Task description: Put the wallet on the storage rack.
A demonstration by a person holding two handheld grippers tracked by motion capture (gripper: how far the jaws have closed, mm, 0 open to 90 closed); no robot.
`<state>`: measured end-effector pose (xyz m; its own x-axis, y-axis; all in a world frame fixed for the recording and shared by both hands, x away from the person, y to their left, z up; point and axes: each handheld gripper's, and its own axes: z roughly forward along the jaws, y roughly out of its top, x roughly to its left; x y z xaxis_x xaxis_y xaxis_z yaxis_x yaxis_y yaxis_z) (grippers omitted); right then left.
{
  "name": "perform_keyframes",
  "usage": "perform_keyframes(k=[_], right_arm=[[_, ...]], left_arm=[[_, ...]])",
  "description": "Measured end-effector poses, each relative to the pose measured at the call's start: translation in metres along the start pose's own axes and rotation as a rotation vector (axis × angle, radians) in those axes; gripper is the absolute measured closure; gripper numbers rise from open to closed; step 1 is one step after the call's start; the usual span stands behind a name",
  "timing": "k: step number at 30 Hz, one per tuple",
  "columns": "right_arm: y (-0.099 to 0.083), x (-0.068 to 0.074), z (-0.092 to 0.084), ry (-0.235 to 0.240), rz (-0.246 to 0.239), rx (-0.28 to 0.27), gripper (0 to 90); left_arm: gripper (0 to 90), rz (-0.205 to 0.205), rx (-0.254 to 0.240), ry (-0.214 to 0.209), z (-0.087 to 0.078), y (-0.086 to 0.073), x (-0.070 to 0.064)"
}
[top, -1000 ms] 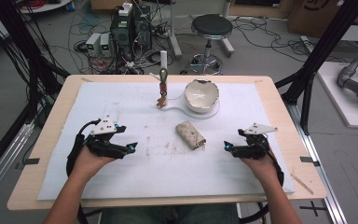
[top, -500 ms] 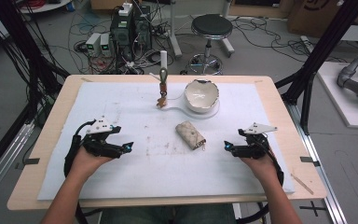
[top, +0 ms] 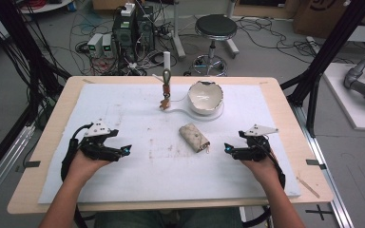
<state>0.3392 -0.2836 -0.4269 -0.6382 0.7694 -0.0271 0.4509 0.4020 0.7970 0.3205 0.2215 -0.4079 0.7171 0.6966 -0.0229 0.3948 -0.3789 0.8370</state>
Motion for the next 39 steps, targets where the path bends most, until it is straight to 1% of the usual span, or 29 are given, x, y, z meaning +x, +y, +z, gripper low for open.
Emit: perform_keyframes(k=[1,3,4,6,8,10,11,13,15,16,18,19,20,21,22,24,26,30,32,33,34,35,36,38,39], right_arm=[[0.001,0.002,0.001,0.002,-0.002,0.004,19.8],[0.004,0.006,0.004,0.008,-0.01,0.005,19.8],[0.004,0.006,0.004,0.008,-0.01,0.005,19.8],[0.008,0.012,0.009,0.018,-0.011,0.004,19.8],[0.01,0.013,0.01,0.02,-0.014,0.005,19.8],[0.016,0.02,0.017,0.029,-0.014,0.006,19.8],[0.018,0.023,0.02,0.032,-0.009,0.009,19.8],[0.02,0.025,0.023,0.037,-0.01,0.015,19.8],[0.024,0.031,0.029,0.045,-0.006,0.027,19.8],[0.028,0.036,0.034,0.052,-0.009,0.035,19.8],[0.031,0.04,0.039,0.062,-0.009,0.039,19.8],[0.031,0.04,0.039,0.062,-0.009,0.039,19.8],[0.034,0.045,0.044,0.064,-0.014,0.04,19.8],[0.034,0.045,0.044,0.064,-0.014,0.04,19.8],[0.038,0.05,0.048,0.066,-0.016,0.047,19.8],[0.039,0.051,0.05,0.066,-0.023,0.046,19.8],[0.041,0.055,0.058,0.073,-0.017,0.063,19.8],[0.043,0.06,0.064,0.075,-0.011,0.079,19.8],[0.043,0.063,0.068,0.07,-0.019,0.093,19.8],[0.043,0.065,0.072,0.062,-0.025,0.11,19.8],[0.043,0.065,0.072,0.062,-0.025,0.11,19.8],[0.043,0.066,0.074,0.061,-0.024,0.122,19.8],[0.042,0.068,0.078,0.051,-0.024,0.147,19.8],[0.04,0.071,0.085,0.048,-0.025,0.187,19.8],[0.04,0.071,0.085,0.048,-0.025,0.187,19.8]], left_arm=[[19.1,0.0,0.0,0.0,0.0,0.0,0.0],[19.1,-0.014,-0.016,0.007,-0.003,-0.001,0.002],[19.1,-0.014,-0.016,0.007,-0.003,-0.001,0.002],[19.1,-0.023,-0.013,0.012,-0.005,-0.004,0.003],[19.1,-0.029,-0.016,0.015,-0.007,-0.007,0.004],[19.1,-0.028,-0.016,0.018,-0.009,-0.011,0.005],[19.1,-0.033,-0.014,0.019,-0.012,-0.015,0.006],[19.1,-0.041,-0.019,0.02,-0.013,-0.017,0.007],[19.1,-0.05,-0.021,0.022,-0.016,-0.02,0.007],[19.1,-0.054,-0.022,0.025,-0.017,-0.022,0.007],[19.1,-0.056,-0.027,0.024,-0.021,-0.026,0.008],[19.1,-0.056,-0.027,0.024,-0.021,-0.026,0.008],[19.1,-0.058,-0.026,0.027,-0.024,-0.029,0.008],[19.1,-0.058,-0.026,0.027,-0.024,-0.029,0.008],[19.1,-0.059,-0.026,0.029,-0.025,-0.03,0.009],[19.1,-0.062,-0.025,0.033,-0.027,-0.032,0.009],[19.1,-0.063,-0.027,0.034,-0.028,-0.034,0.01],[19.1,-0.066,-0.022,0.039,-0.03,-0.037,0.011],[19.1,-0.066,-0.019,0.037,-0.03,-0.038,0.011],[19.1,-0.063,-0.017,0.038,-0.03,-0.039,0.011],[19.1,-0.063,-0.017,0.038,-0.03,-0.039,0.011],[19.1,-0.062,-0.019,0.036,-0.03,-0.039,0.011],[19.1,-0.06,-0.018,0.034,-0.03,-0.039,0.011],[19.1,-0.056,-0.015,0.03,-0.029,-0.038,0.01],[19.1,-0.056,-0.015,0.03,-0.029,-0.038,0.01]])
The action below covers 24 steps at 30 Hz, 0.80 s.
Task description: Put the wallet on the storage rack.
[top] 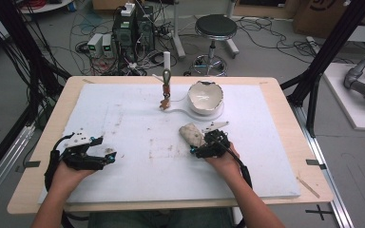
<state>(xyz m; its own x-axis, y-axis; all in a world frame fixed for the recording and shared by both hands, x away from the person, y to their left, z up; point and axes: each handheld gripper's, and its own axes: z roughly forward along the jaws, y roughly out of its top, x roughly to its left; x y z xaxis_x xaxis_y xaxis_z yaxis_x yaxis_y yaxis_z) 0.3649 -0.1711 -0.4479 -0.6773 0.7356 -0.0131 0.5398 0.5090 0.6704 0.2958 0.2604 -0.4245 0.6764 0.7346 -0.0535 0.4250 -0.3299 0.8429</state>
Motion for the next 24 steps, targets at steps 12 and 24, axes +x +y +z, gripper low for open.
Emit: perform_keyframes(k=[12,24], right_arm=[[-0.0017,0.0001,0.0045,-0.001,-0.012,0.019,18.5],[-0.0004,-0.0023,-0.0011,0.004,-0.01,0.017,35.7]], left_arm=[[19.1,0.008,0.014,-0.013,0.0052,-0.0007,-0.0023],[19.1,0.014,0.021,-0.025,0.0065,-0.0001,-0.0041]])
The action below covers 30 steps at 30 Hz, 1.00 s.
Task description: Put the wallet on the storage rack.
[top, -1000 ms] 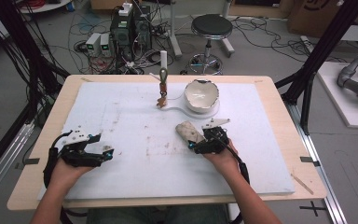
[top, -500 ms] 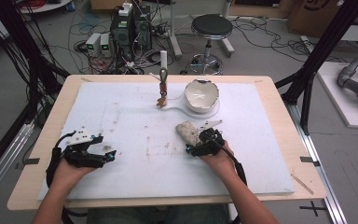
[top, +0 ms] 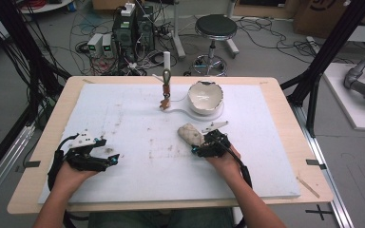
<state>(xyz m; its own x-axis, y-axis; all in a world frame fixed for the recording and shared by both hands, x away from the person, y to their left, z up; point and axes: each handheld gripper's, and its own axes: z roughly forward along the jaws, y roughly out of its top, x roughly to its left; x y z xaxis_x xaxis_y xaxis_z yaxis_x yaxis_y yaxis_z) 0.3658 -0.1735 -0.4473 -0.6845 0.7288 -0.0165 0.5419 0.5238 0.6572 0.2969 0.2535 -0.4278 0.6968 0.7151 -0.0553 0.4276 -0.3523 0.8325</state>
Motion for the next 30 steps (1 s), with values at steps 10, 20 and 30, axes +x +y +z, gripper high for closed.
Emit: perform_keyframes(k=[10,20,30], right_arm=[[0.005,-0.006,-0.033,-0.008,-0.034,-0.106,37.1],[0.014,-0.036,-0.067,-0.065,-0.01,-0.174,37.1],[0.042,-0.05,-0.074,-0.131,-0.046,-0.138,37.0]], left_arm=[[19.1,-0.005,-0.019,-0.004,-0.002,0.002,0.002],[19.1,-0.013,-0.027,0.003,-0.002,0.002,0.003],[19.1,-0.003,-0.031,-0.002,-0.002,0.005,0.002]])
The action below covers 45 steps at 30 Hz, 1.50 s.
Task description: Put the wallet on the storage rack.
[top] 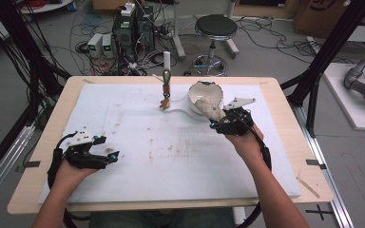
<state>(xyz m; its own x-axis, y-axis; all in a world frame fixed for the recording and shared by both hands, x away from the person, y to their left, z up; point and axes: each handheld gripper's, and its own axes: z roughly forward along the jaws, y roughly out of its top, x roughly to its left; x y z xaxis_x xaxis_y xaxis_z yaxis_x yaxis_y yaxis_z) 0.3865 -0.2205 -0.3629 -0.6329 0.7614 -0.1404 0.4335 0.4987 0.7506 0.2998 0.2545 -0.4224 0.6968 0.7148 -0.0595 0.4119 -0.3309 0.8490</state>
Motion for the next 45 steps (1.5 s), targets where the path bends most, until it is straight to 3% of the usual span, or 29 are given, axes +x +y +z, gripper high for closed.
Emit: perform_keyframes(k=[4,9,15,29,40,43,45], right_arm=[[0.019,-0.007,0.009,-0.034,-0.028,0.036,37.0],[0.032,-0.01,0.018,-0.059,-0.026,0.071,37.0],[0.04,-0.013,0.03,-0.083,-0.05,0.113,37.0],[0.06,-0.021,0.063,-0.138,-0.043,0.23,36.8],[0.071,-0.024,0.078,-0.161,-0.038,0.278,35.6],[0.071,-0.023,0.079,-0.163,-0.034,0.266,34.3],[0.072,-0.02,0.079,-0.162,-0.061,0.239,32.8]], left_arm=[[19.1,-0.002,-0.003,0.004,-0.001,0.0,0.0],[19.1,-0.001,-0.006,0.002,-0.001,0.0,0.0],[19.1,-0.003,-0.005,0.008,0.0,0.001,0.0],[19.1,-0.003,-0.008,0.006,0.0,0.001,0.0],[19.1,-0.001,-0.002,0.007,0.001,0.001,0.0],[19.1,0.002,0.001,0.003,0.001,0.001,0.0],[19.1,0.001,0.0,0.003,0.001,0.001,-0.001]])
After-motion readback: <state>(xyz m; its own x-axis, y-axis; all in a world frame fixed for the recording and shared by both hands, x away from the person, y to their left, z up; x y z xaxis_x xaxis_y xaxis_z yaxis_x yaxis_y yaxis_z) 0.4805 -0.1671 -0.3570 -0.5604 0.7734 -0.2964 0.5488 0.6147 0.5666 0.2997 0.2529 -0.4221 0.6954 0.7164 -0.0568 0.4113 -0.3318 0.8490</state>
